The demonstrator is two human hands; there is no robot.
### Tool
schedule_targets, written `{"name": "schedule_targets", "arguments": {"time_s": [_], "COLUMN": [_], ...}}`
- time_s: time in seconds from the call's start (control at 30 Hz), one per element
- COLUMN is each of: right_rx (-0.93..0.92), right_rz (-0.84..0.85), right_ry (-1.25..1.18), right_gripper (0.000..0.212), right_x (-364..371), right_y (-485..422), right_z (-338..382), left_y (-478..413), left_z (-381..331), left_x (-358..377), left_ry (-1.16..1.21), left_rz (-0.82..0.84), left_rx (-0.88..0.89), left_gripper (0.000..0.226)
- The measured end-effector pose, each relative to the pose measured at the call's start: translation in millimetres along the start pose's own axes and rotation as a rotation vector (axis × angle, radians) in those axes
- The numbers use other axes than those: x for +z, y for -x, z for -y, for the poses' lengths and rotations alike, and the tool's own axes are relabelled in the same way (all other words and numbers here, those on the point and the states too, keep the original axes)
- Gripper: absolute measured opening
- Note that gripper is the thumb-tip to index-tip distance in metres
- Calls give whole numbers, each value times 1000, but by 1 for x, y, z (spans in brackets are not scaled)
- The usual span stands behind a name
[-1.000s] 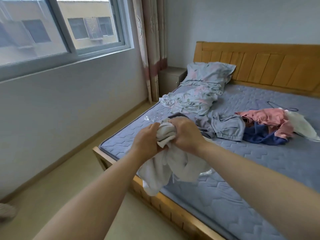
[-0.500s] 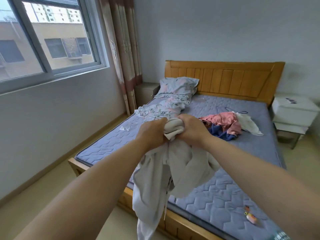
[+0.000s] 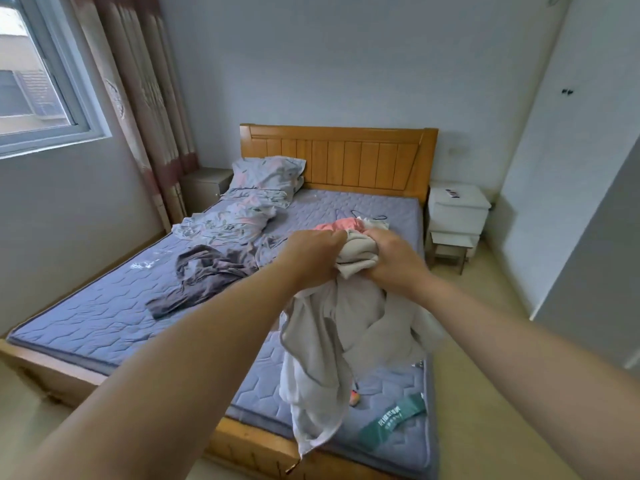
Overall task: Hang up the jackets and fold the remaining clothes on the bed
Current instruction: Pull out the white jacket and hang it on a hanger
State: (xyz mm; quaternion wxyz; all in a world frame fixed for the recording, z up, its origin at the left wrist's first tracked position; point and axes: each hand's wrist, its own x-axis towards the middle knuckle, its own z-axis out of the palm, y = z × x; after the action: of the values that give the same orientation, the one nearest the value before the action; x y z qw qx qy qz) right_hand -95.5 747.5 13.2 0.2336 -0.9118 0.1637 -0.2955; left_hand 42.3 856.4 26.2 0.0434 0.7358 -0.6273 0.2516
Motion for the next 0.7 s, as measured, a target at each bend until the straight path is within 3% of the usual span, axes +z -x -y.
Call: {"name": "schedule_targets", "arguments": {"time_s": [0.13, 0.33, 0.7], "right_rx": [13, 80, 114], "right_rz": [-26, -85, -183], "right_ry": [36, 139, 333], "right_gripper": [45, 13, 26], "right_x": [-42, -96, -234], "right_y": [10, -10, -105], "right_z": [-44, -118, -254], "left_y": [-46, -140, -352], "left_z": [-43, -80, -136], "left_x": [-3, -4, 7], "left_ry": [-48, 84, 321], "left_rz": [31, 157, 87], "left_rx": [57, 38, 28], "left_gripper": [36, 35, 34]}}
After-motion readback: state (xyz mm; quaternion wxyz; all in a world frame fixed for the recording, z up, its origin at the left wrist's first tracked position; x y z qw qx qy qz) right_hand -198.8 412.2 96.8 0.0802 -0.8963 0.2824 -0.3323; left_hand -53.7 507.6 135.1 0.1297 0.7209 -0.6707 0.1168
